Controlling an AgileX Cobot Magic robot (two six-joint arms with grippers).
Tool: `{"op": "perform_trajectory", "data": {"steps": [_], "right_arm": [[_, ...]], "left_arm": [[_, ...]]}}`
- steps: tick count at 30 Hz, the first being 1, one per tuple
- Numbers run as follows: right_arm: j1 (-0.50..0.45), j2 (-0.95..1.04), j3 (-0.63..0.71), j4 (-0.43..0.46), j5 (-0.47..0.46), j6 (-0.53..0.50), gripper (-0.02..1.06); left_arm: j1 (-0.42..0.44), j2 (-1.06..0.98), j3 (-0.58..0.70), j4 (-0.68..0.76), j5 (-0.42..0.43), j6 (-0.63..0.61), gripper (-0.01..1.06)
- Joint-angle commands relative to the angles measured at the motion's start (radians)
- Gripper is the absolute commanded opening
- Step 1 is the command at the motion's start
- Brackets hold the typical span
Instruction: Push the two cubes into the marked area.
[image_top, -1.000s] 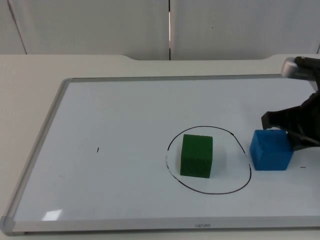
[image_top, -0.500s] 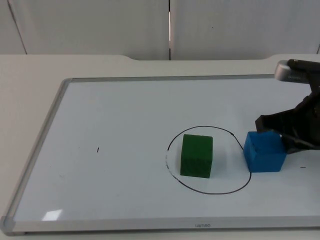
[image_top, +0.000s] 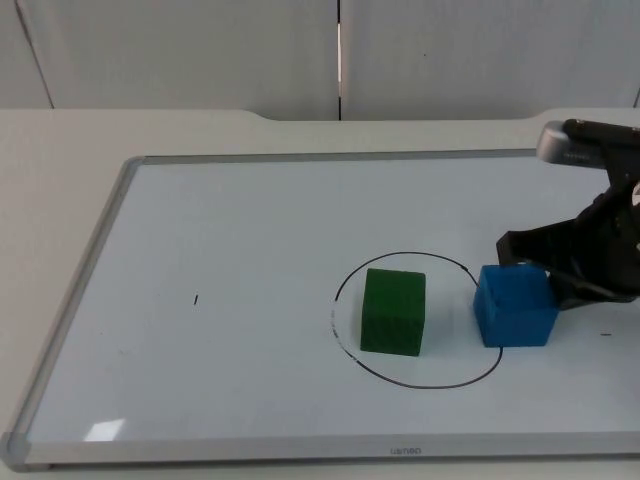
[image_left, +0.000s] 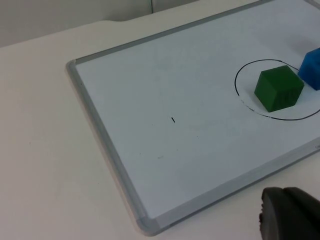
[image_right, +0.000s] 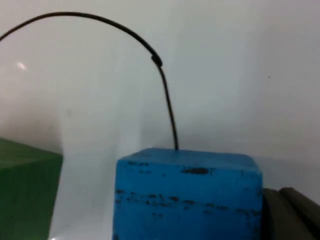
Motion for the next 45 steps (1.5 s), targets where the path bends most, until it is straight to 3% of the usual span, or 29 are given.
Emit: {"op": "perform_trajectory", "data": {"steps": [1, 45], "right_arm": [[0.007, 0.001, -0.003, 0.000, -0.019, 0.014, 0.00], [0.008, 0.001, -0.003, 0.020, -0.044, 0.026, 0.00]], "left_arm": [[0.002, -0.005, 0.006, 0.004, 0.004, -0.007, 0.00], [0.002, -0.005, 0.006, 0.004, 0.004, -0.007, 0.00]]}}
